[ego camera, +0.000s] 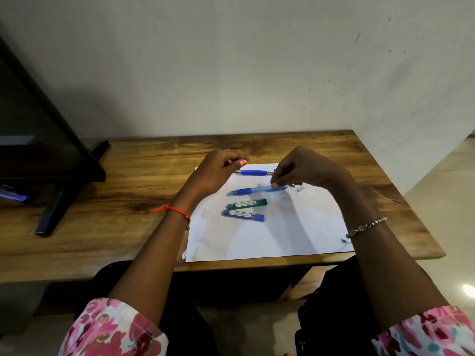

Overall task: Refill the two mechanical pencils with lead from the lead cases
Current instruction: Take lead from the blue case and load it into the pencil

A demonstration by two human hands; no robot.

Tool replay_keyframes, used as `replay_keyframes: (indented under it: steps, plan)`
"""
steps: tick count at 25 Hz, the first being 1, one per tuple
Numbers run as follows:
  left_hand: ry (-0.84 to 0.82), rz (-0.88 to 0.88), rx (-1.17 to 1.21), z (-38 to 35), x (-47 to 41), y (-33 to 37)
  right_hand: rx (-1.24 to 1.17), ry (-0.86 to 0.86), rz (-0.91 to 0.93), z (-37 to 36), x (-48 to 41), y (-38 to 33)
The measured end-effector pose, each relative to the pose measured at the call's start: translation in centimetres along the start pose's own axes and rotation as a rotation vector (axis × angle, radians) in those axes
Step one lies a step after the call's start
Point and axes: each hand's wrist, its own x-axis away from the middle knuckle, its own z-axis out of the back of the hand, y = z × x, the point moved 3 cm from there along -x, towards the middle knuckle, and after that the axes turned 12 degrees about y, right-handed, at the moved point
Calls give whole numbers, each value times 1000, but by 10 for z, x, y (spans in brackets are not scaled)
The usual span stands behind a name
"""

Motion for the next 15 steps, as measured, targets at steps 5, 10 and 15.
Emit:
replay_keyframes:
  steps: [5, 10, 15]
  plan:
    - [-15, 55, 25, 4, 14, 1, 86, -87, 93, -25, 12, -15]
    - [-66, 73, -11, 4, 28, 4, 247, -200, 108, -42, 27, -25]
    - [-73, 79, -18, 2, 33, 8, 324, -229, 106, -53, 24, -25]
